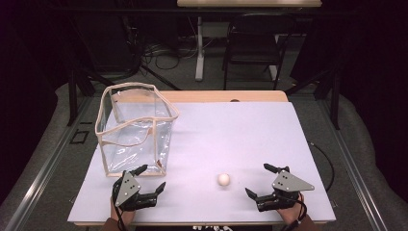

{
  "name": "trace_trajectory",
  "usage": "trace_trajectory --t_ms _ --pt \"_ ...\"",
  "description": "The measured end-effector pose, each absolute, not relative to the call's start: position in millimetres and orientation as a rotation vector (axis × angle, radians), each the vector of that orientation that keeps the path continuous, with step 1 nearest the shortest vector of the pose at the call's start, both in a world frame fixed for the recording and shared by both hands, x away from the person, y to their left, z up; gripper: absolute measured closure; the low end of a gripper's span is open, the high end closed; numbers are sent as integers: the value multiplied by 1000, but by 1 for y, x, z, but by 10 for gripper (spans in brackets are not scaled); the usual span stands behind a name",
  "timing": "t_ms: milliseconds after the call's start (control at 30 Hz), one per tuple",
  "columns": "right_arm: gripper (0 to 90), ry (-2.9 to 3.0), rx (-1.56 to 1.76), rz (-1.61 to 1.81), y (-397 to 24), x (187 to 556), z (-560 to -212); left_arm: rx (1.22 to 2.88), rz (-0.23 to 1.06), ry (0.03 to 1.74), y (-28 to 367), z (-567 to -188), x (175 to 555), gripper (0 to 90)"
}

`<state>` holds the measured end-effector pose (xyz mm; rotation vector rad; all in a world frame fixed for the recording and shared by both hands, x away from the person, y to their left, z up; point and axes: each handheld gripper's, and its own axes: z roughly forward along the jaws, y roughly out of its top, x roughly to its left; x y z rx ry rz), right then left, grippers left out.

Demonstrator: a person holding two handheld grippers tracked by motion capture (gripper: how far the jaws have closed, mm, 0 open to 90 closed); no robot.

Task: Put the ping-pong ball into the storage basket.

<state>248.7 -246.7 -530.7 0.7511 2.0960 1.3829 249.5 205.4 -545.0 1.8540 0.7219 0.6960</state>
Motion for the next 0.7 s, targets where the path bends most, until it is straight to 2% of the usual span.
trace_trajectory --t_ms 700 --pt "0 2152 743 1358 -236 255 -531 1877 689 718 203 -547 251 159"
